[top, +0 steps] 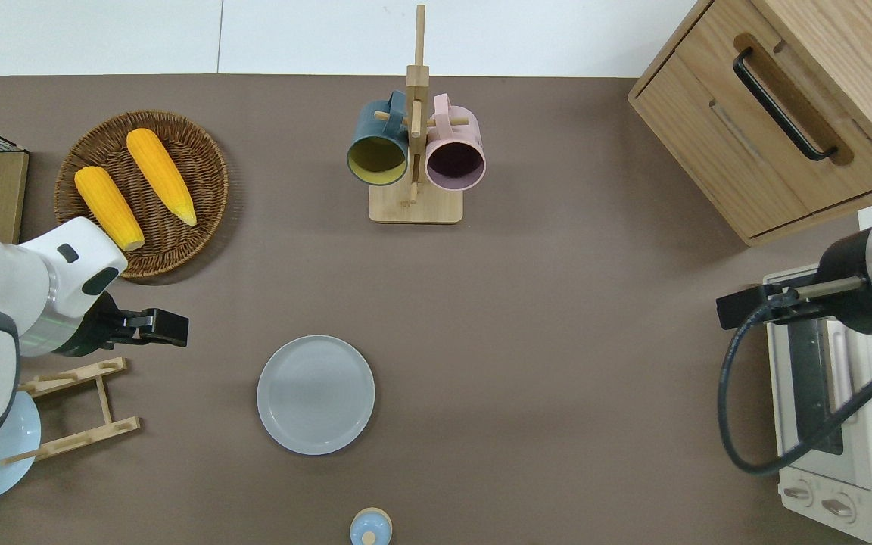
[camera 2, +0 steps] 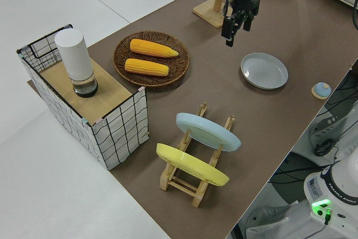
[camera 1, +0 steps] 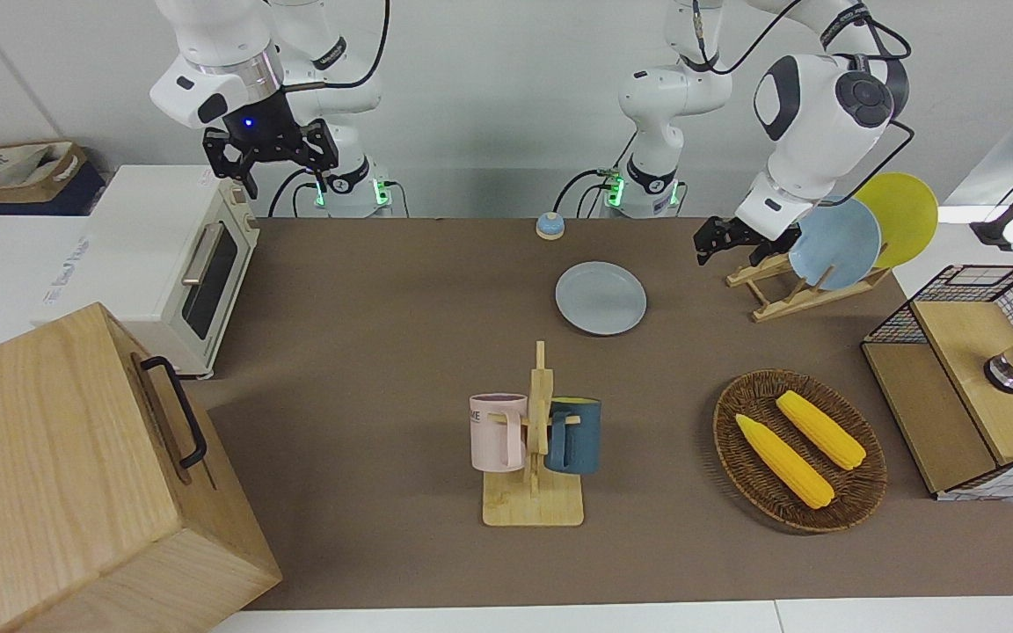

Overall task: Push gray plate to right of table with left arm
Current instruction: 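Lower the left gripper beside the gray plate's edge nearest the robot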

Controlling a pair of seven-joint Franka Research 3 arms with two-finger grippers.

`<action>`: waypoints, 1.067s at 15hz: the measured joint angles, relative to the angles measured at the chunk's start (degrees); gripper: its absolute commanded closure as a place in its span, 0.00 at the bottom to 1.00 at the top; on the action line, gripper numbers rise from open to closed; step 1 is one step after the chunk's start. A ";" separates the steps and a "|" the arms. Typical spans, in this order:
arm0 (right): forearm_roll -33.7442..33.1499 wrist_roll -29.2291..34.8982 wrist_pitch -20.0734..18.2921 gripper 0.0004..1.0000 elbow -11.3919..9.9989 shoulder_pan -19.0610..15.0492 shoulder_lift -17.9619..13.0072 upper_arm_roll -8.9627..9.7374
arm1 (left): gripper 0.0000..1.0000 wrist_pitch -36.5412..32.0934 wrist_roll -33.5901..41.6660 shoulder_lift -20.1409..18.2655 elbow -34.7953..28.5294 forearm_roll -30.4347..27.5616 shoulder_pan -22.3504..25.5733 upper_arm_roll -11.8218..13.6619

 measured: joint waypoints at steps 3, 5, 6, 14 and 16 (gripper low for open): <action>0.00 0.00 0.00 0.02 0.00 0.00 0.00 0.00 | 0.00 4.03 0.00 -2.36 -5.14 -0.75 -0.06 -0.02; 0.00 0.00 0.00 0.02 0.00 0.00 0.00 0.00 | 0.00 7.90 0.05 -4.67 -10.09 -1.07 -0.79 -0.04; 0.00 0.00 0.00 0.02 0.00 0.00 0.00 0.00 | 0.00 9.85 0.05 -6.01 -13.05 -1.16 -1.73 -0.14; 0.00 0.00 0.00 0.02 0.00 0.00 0.00 0.00 | 0.00 20.05 -0.97 -8.76 -24.25 -1.35 -6.38 -0.26; 0.00 0.00 0.00 0.02 0.00 0.00 0.00 0.00 | 0.00 22.50 -1.48 -8.76 -26.36 -1.38 -7.24 -0.31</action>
